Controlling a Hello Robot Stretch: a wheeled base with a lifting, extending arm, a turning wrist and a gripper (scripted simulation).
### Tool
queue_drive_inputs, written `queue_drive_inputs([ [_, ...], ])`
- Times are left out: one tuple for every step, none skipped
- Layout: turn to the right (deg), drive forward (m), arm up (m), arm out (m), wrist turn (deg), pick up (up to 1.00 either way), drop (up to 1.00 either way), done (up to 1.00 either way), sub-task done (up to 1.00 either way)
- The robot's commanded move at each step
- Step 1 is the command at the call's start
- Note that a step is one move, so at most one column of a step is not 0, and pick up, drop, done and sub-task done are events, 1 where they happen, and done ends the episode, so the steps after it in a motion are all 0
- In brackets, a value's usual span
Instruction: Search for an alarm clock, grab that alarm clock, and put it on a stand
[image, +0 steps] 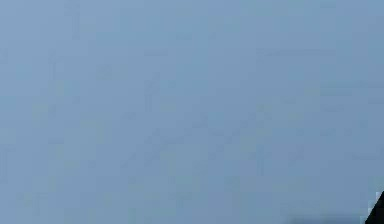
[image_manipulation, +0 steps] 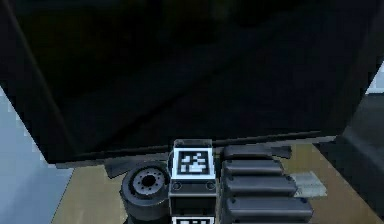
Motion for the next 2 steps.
queue_drive_inputs([
  [6.0,0.0,0.0,0.0,0.0,0.0,0.0,0.0,0.0],
  [-39.0,0.0,0.0,0.0,0.0,0.0,0.0,0.0,0.0],
])
